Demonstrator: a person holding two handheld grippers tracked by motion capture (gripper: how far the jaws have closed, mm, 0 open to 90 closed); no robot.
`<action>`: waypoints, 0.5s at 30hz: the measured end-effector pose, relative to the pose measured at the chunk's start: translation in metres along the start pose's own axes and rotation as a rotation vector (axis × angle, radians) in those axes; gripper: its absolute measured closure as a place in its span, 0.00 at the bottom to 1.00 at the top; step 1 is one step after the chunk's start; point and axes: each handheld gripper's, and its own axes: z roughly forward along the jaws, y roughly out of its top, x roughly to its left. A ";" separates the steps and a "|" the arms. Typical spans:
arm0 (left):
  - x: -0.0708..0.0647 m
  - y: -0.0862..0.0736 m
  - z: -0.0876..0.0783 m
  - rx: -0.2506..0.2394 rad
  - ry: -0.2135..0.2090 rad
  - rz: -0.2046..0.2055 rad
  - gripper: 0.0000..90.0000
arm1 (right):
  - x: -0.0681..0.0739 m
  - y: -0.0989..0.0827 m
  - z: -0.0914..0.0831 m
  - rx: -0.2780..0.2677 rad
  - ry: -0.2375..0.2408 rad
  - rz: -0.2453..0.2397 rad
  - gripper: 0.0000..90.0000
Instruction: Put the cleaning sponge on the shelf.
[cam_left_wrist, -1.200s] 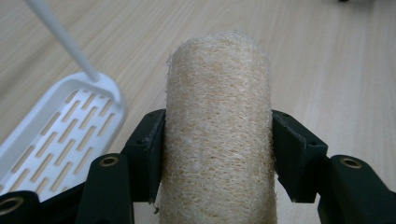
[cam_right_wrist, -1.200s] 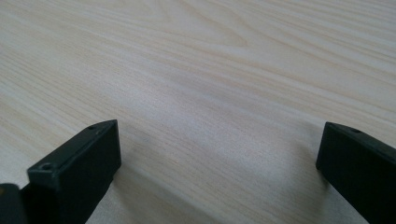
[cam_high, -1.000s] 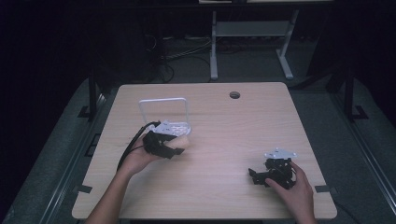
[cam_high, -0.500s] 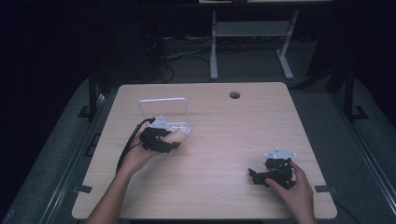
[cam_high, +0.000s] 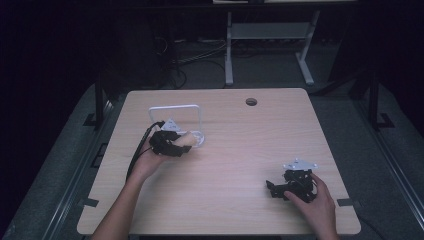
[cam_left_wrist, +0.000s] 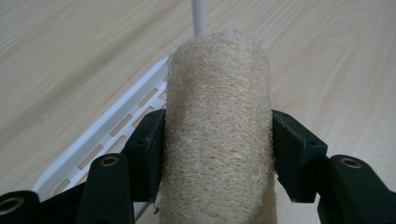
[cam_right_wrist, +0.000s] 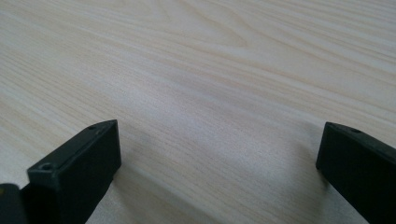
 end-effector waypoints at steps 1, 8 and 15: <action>0.001 0.000 0.001 0.003 0.003 -0.005 0.46 | 0.000 0.000 0.000 0.000 0.000 0.000 0.00; 0.009 0.003 0.010 0.001 0.014 -0.034 0.46 | 0.000 0.000 0.000 0.000 0.000 0.000 0.00; 0.015 -0.001 0.022 0.013 0.026 -0.055 0.46 | 0.000 0.000 0.000 0.000 0.000 0.000 0.00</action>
